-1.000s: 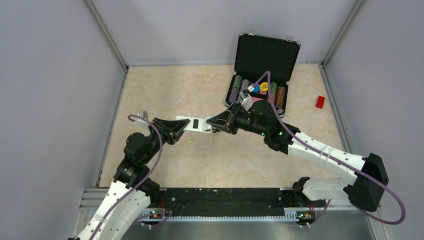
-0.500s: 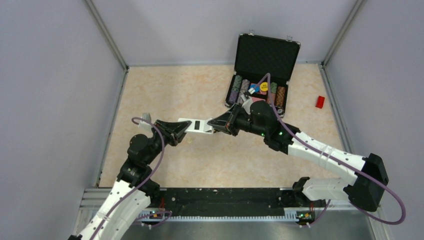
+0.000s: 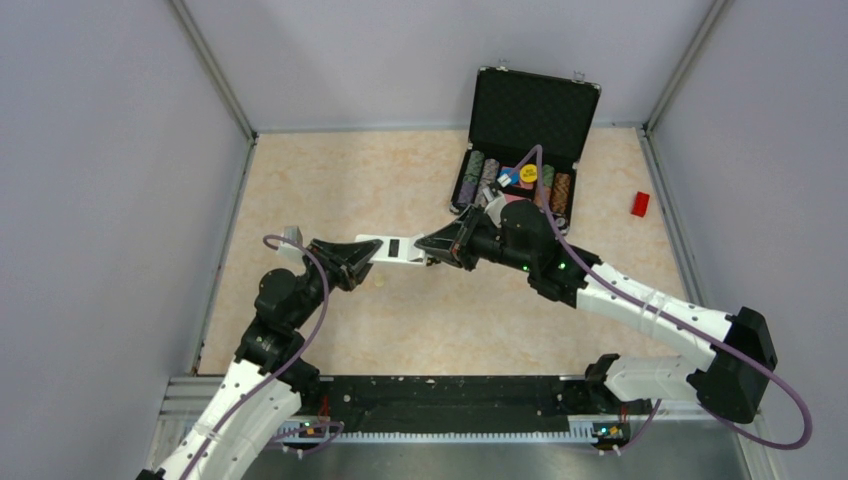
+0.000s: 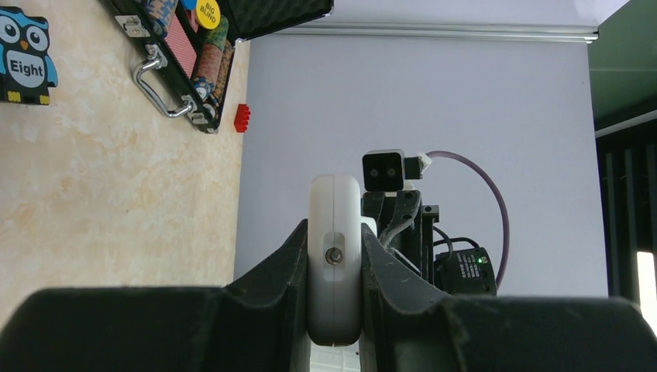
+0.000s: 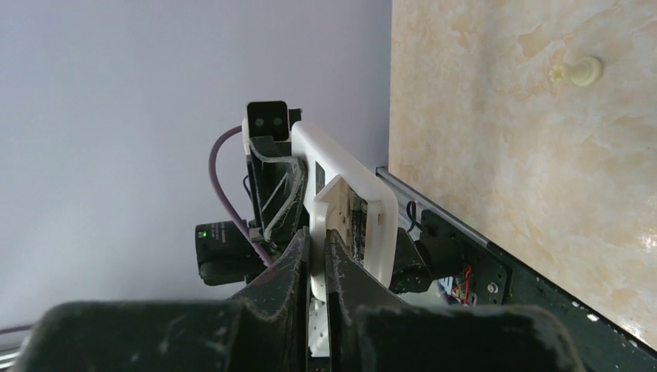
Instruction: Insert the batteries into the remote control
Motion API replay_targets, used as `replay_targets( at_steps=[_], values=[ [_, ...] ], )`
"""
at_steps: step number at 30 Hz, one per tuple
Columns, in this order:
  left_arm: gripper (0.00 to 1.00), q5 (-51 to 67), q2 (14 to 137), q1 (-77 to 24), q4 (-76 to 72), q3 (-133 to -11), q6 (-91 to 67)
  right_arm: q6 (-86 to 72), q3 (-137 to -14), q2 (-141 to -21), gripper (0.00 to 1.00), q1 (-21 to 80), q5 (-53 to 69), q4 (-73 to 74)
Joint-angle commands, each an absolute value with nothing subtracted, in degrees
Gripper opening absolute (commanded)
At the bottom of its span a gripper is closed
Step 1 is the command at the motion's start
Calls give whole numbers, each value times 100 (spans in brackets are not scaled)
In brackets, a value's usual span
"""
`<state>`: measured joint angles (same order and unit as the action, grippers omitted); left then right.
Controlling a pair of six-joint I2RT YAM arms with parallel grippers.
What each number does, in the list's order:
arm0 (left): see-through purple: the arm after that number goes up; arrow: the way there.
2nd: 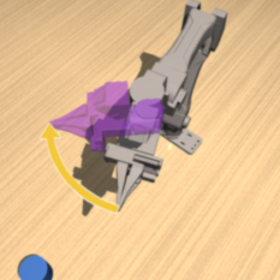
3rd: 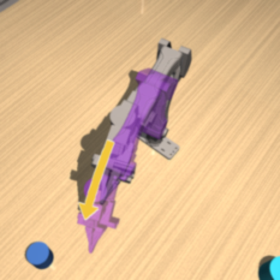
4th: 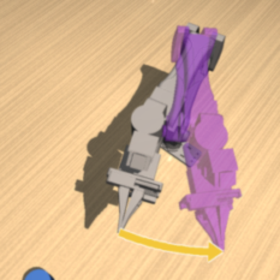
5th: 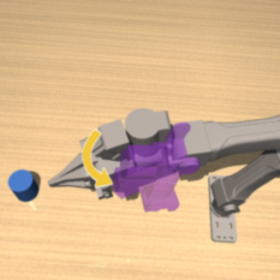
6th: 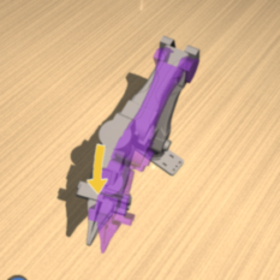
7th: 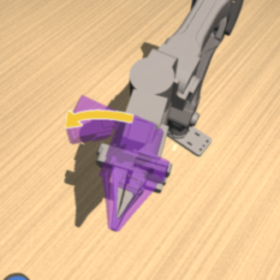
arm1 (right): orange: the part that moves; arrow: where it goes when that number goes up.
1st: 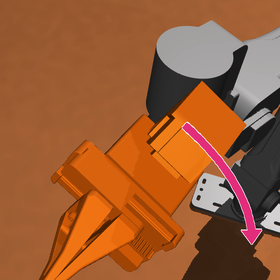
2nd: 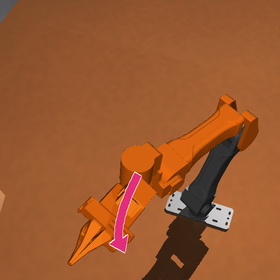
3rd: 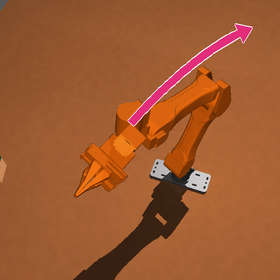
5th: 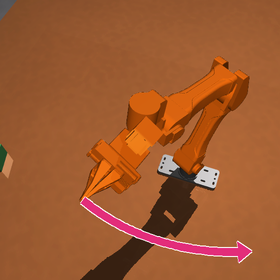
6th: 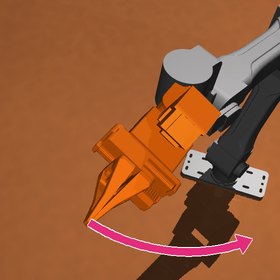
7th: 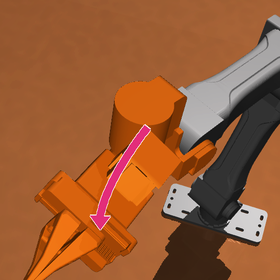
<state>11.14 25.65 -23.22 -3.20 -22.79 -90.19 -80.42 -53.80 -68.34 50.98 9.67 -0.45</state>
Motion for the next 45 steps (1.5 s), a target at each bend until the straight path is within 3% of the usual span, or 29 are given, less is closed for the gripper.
replay_targets(
  at_steps=[1,19,45],
  values=[
    [0,1215,2511,-2329,-1522,-2355,-9326,-7769,-5623,-6947,10,5145,970,476],
    [0,1058,2352,-2329,-1041,-2374,-9059,-7260,-6185,-6919,28,5149,702,1322],
    [0,1071,2380,-2329,-1060,-2311,-9048,-7103,-6294,-6711,32,5106,849,1387]
  ],
)
